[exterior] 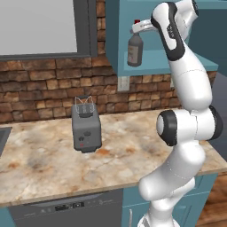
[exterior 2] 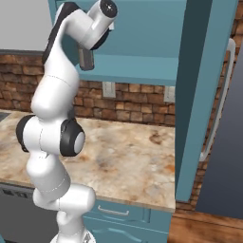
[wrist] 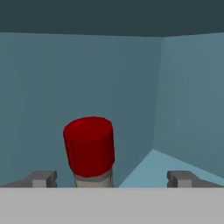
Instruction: Get the candle and the liquor from the cabinet and move them to the dining counter.
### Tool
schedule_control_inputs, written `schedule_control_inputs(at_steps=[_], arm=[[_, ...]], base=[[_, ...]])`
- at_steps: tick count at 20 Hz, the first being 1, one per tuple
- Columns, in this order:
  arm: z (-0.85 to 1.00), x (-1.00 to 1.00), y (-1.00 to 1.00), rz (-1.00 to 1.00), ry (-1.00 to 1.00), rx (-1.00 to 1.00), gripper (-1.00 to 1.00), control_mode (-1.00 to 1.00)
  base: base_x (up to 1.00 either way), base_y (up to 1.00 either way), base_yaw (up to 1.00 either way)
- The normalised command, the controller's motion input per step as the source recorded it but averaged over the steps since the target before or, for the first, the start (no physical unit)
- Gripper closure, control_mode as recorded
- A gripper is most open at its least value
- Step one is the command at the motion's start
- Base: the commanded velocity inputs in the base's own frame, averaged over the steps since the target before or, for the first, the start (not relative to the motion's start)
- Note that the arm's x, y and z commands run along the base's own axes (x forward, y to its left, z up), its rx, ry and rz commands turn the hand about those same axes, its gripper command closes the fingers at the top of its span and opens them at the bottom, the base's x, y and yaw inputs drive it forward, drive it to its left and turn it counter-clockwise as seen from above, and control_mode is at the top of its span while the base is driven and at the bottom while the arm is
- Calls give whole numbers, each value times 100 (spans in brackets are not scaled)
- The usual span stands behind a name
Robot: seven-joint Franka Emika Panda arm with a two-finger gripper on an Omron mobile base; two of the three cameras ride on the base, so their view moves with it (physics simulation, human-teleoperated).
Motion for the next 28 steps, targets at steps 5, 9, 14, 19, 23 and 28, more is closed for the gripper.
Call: schedule_control_inputs(at_steps=[5,9,14,19,23,28], arm=[[0,0,17,4,1,-2,-100,-100],[0,0,8,1,0,0,-100,-100],[0,0,0,0,0,0,-100,-100],[0,0,0,0,0,0,-100,-100],[0,0,0,0,0,0,100,-100],[0,0,0,0,0,0,100,-100]], base=[[0,0,0],[0,0,0],[0,0,0],[0,0,0],[0,0,0],[0,0,0]])
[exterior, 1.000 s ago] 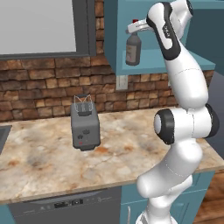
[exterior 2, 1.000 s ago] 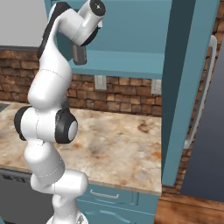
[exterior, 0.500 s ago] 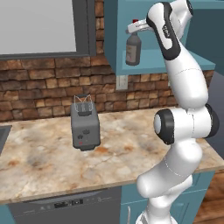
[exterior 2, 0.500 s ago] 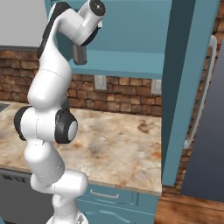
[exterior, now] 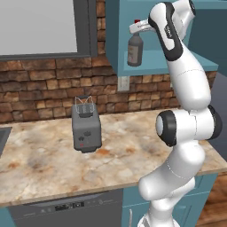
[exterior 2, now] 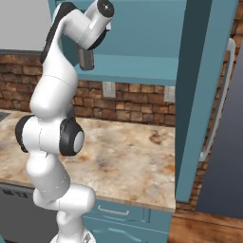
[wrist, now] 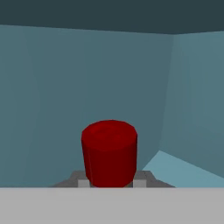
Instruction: Get the candle and the liquor from the cabinet and move them to the dining counter.
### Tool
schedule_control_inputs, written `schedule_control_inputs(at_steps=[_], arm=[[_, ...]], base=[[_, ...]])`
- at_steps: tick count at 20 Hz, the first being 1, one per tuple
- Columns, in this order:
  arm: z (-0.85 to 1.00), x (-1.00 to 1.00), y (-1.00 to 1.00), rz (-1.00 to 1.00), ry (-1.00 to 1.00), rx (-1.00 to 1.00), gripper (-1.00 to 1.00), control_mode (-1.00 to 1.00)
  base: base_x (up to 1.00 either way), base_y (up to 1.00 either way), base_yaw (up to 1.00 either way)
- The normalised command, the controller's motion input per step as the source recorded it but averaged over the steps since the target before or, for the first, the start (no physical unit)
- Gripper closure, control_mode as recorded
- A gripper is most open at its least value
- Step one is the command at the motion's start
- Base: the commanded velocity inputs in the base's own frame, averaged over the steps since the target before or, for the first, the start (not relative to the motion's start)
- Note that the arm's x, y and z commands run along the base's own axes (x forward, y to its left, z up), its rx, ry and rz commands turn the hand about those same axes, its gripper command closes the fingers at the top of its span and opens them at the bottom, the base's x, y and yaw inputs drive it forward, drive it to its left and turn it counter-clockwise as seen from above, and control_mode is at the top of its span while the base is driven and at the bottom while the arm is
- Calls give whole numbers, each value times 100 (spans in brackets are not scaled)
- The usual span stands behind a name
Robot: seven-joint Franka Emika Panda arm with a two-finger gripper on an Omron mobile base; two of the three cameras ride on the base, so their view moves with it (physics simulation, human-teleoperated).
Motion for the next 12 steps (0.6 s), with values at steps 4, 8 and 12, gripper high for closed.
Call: schedule_control_inputs(at_steps=[4,8,12], arm=[[0,0,0,0,0,0,100,-100],[0,0,0,0,0,0,100,-100],[0,0,0,0,0,0,100,-100]], base=[[0,0,0],[0,0,0],[0,0,0]])
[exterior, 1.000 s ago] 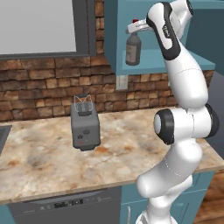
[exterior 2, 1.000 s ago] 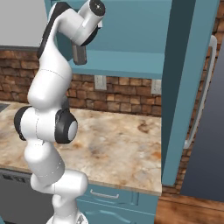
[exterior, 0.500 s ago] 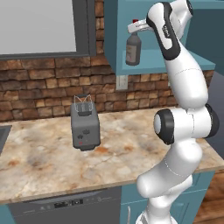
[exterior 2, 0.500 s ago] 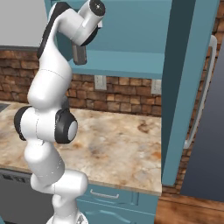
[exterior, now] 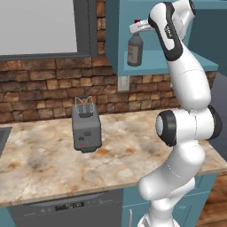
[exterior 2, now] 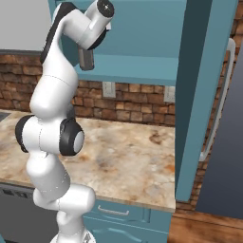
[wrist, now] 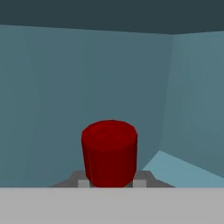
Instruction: Get the candle and the liquor from the cabinet and move them to the dining counter.
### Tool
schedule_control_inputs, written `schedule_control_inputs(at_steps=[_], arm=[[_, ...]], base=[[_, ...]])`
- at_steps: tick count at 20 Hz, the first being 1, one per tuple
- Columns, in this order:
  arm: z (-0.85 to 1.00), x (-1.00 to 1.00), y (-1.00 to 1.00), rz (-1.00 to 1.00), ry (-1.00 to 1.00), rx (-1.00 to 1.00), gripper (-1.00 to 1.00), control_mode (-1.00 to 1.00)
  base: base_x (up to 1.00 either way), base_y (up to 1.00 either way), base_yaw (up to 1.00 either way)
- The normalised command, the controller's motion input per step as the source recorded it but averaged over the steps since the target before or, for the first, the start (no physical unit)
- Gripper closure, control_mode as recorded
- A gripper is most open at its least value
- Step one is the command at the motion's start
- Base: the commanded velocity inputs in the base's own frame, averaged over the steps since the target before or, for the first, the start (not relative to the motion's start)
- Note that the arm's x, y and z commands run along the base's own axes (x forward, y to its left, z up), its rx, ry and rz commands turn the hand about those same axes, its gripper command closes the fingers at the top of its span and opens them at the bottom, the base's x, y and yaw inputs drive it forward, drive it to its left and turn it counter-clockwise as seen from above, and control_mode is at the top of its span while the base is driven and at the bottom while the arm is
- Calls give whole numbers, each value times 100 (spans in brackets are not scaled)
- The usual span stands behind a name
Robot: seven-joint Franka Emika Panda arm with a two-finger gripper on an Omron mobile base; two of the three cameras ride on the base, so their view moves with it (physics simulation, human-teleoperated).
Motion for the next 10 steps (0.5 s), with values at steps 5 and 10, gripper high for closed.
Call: schedule_control_inputs(at_steps=[5,10], arm=[[0,-2,0,0,0,0,100,-100],[0,-15,-6,-1,-4,0,100,-100]], base=[[0,0,0],[0,0,0]])
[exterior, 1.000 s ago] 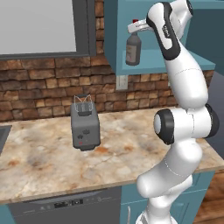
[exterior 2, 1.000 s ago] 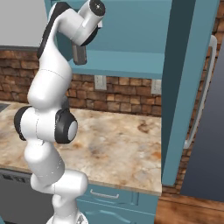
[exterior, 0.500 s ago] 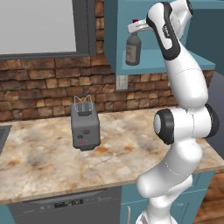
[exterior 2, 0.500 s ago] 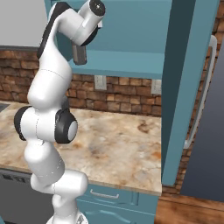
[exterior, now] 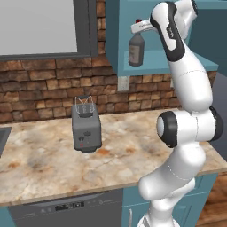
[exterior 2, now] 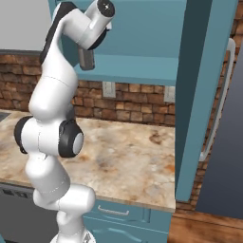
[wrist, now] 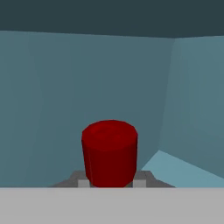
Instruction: Get the candle and the liquor from the cabinet and move them to the dining counter.
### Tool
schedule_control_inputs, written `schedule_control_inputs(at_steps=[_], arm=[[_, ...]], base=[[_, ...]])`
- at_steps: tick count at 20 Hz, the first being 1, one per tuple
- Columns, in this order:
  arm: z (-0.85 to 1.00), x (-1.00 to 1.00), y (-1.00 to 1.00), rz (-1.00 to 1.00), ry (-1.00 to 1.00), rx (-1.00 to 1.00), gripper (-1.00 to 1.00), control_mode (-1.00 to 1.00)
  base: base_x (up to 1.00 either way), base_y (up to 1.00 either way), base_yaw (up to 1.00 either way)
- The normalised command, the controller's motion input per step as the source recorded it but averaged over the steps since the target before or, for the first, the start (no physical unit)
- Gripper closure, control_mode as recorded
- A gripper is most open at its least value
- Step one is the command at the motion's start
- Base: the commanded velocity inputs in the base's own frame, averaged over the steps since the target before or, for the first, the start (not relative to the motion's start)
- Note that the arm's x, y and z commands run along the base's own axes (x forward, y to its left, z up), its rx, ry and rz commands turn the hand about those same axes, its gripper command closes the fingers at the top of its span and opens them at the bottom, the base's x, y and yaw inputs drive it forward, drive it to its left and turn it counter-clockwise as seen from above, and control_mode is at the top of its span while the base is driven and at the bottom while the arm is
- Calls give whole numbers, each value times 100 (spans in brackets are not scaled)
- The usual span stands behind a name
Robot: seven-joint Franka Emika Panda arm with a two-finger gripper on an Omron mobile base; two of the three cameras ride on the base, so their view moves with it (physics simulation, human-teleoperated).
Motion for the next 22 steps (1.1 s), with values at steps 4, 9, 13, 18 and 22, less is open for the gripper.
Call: schedule_control_inputs(at_steps=[4,9,13,18,22], arm=[[0,-45,-26,-5,-5,0,100,-100],[0,-68,-38,-10,-5,0,100,-100],[0,-96,-50,-16,-4,0,100,-100],[0,-100,-48,-20,-1,0,100,-100],[0,-100,-19,-25,0,0,100,-100]], base=[[0,0,0],[0,0,0],[0,0,0],[0,0,0],[0,0,0]])
